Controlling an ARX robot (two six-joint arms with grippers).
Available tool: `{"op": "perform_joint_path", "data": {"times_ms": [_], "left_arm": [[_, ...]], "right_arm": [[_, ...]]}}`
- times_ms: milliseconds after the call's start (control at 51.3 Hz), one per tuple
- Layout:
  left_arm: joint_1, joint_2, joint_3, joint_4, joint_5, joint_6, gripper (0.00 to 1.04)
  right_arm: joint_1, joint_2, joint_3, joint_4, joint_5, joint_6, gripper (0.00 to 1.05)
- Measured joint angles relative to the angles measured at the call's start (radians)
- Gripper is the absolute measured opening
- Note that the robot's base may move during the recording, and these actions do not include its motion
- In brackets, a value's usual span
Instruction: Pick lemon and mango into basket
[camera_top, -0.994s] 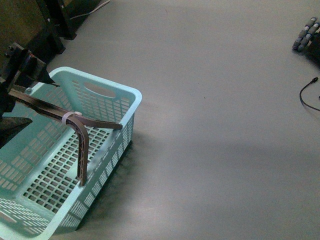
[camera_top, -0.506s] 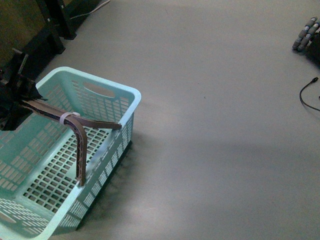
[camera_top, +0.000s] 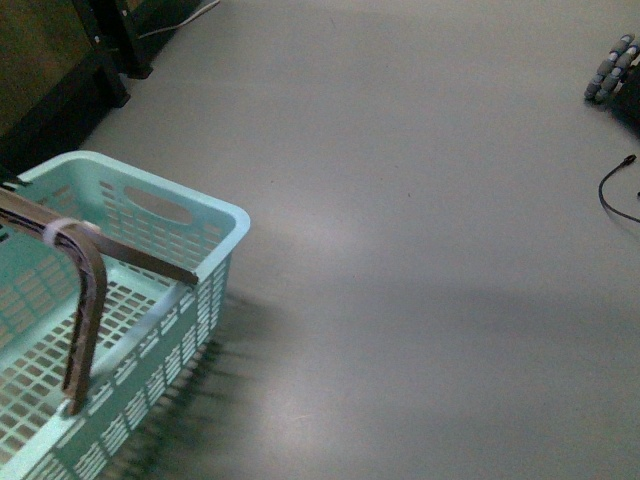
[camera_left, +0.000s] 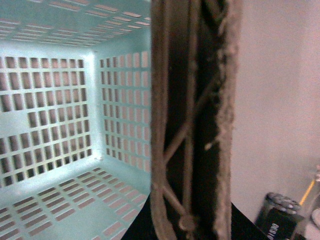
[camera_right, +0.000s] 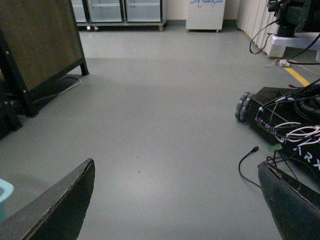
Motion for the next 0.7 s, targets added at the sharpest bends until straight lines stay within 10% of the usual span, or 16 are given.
{"op": "perform_joint_path", "data": {"times_ms": [701], "left_arm": [[0.192, -1.012, 0.041, -0.608, 0.174, -0.198, 0.05]], "right_arm": [[0.000, 0.000, 0.000, 0.000, 0.000, 0.000, 0.96]]}}
